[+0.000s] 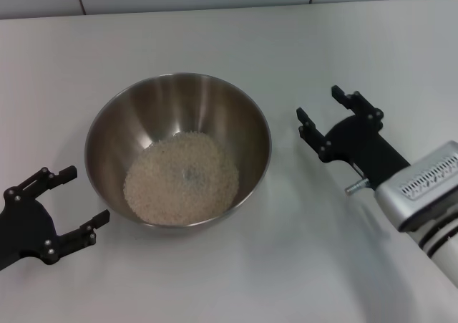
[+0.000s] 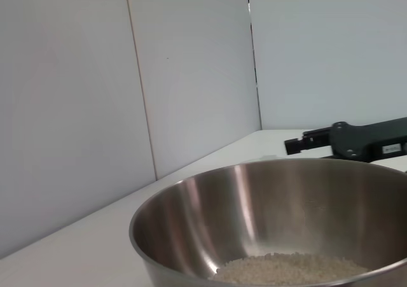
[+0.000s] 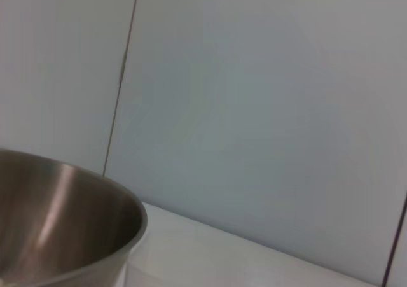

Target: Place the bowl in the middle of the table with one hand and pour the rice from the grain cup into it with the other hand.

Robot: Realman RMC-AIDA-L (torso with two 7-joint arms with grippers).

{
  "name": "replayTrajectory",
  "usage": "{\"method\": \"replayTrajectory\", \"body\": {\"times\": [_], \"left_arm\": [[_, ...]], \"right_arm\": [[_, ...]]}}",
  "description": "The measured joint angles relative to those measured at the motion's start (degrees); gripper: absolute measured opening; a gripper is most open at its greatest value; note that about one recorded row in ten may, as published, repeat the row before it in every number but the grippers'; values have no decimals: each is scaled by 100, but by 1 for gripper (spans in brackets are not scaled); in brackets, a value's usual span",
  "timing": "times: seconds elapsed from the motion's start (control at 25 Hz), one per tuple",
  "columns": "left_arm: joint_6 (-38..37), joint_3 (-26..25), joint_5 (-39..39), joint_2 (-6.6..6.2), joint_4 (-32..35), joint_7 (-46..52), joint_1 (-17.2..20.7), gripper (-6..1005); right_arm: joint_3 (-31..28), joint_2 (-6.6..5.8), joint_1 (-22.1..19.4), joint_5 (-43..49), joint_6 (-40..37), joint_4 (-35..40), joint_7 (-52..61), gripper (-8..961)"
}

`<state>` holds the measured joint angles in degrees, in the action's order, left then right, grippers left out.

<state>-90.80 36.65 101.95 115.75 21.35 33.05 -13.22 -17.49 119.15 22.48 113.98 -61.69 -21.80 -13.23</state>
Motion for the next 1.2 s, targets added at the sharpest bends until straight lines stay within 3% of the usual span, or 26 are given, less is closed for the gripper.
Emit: {"method": "replayTrajectory", "body": {"times": [0.28, 0.4, 0.56, 0.6, 0.68, 0.72, 0.76, 0.8, 0.84, 0.92, 1.2], "left_arm": [[2, -38, 0, 0, 0, 2, 2, 846], [1, -42, 0, 0, 0, 5, 27, 846], [-21, -50, -12, -8, 0, 8, 90, 846], [-28, -52, -9, -11, 0, 8, 105, 846], [-34, -53, -5, -16, 0, 8, 113, 846], [-39, -51, -2, -18, 1, 9, 135, 846], [-39, -51, -2, -18, 1, 9, 135, 846], [-39, -43, -2, -17, 0, 9, 138, 846], [-39, -43, -2, -17, 0, 9, 138, 846], [-37, -10, 2, -16, 0, 9, 143, 846], [-43, 1, 9, -8, 0, 9, 171, 846]], "right_arm": [[8, -56, -450, 322, -583, -2, 338, 706], [8, -228, -851, 1071, -1211, 107, 766, 767], [10, -304, -1070, 1899, -1889, 569, 1273, 829], [14, -302, -1089, 2474, -2406, 1045, 1760, 829], [15, -288, -1063, 2772, -2689, 1361, 2050, 829], [16, -224, -966, 3240, -3179, 1918, 2555, 829], [16, -224, -966, 3240, -3179, 1918, 2555, 828], [19, -131, -829, 3501, -3515, 2447, 2946, 828], [19, -131, -829, 3501, -3515, 2447, 2946, 828], [41, -12, -641, 3622, -3653, 2910, 3275, 828], [81, 4, -485, 3650, -3613, 2977, 3351, 828]]}}
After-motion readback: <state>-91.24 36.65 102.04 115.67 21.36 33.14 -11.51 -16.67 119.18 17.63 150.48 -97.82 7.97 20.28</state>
